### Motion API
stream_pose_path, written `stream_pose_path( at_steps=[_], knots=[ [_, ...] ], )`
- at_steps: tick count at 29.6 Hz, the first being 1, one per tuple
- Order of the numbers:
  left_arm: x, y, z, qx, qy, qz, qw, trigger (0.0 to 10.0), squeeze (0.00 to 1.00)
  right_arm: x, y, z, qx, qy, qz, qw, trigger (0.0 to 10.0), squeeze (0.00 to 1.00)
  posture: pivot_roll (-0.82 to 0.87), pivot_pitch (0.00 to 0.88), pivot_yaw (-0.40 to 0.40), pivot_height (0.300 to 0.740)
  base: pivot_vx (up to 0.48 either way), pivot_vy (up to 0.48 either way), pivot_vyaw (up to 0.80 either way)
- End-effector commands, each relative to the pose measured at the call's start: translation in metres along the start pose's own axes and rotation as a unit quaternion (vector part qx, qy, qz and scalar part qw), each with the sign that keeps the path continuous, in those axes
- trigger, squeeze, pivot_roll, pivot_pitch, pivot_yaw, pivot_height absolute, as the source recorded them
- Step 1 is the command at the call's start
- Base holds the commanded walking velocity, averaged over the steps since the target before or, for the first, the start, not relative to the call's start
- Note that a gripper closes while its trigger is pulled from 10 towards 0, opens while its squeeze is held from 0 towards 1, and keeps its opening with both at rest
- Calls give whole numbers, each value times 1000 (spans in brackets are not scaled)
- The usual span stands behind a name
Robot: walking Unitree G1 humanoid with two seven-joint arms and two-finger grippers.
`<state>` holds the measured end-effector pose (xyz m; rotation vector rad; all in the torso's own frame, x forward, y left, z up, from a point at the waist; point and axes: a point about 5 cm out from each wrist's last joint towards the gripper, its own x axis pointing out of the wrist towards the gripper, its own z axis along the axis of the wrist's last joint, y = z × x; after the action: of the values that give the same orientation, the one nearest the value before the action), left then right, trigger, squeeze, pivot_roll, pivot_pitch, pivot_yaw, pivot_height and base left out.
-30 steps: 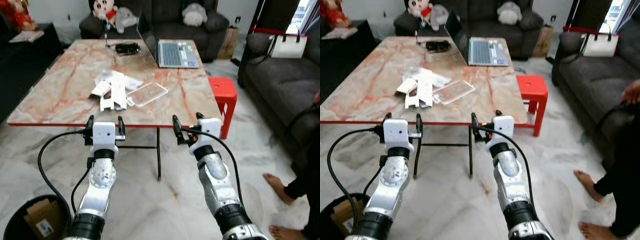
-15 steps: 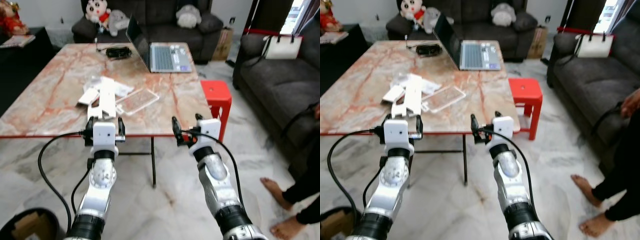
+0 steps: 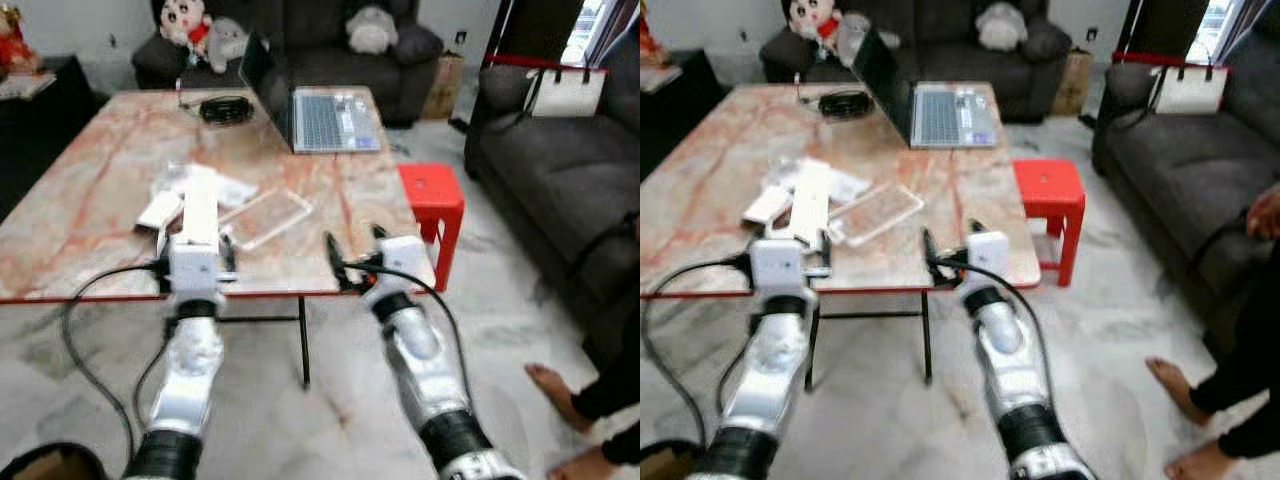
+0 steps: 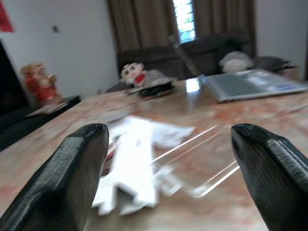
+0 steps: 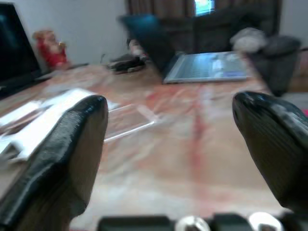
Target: Picking trash to rubbish bin
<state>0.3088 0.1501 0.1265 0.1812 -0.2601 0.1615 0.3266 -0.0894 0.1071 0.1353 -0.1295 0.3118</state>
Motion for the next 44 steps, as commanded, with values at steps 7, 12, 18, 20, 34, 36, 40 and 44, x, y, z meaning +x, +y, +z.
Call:
stream_pose_path(
  at_steps=[7,12,18,20,34,36,40,44],
  knots=[
    [3,9,4,8,-11,9,1000,10000,0,5,16,4,9,-11,22,1000,10000,0,8,0,-18,740,394,0,0],
    [3,9,4,8,-11,8,1000,10000,0,5,16,4,9,-11,23,1000,10000,0,8,0,-18,740,398,0,0],
    [3,7,3,8,-11,2,1000,10000,0,5,17,2,10,-11,24,1000,10000,0,7,0,-13,740,398,0,0],
    [3,7,3,8,-11,1,1000,10000,0,5,17,2,10,-10,25,1000,10000,0,6,0,-12,740,398,0,0],
    [2,6,3,8,-9,1,1000,10000,0,5,16,3,8,-11,23,1000,10000,0,1,0,-14,740,396,0,0],
    [2,7,3,7,-8,3,1000,10000,0,5,16,3,9,-10,23,1000,10000,0,4,6,-16,740,388,0,0],
    [2,7,3,8,-10,-1,1000,10000,0,5,15,3,9,-9,22,1000,10000,0,6,13,-16,740,124,0,0],
    [2,6,2,10,-6,-6,1000,10000,0,6,15,3,9,-9,23,1000,10000,0,4,17,-16,740,0,0,0]
  ],
)
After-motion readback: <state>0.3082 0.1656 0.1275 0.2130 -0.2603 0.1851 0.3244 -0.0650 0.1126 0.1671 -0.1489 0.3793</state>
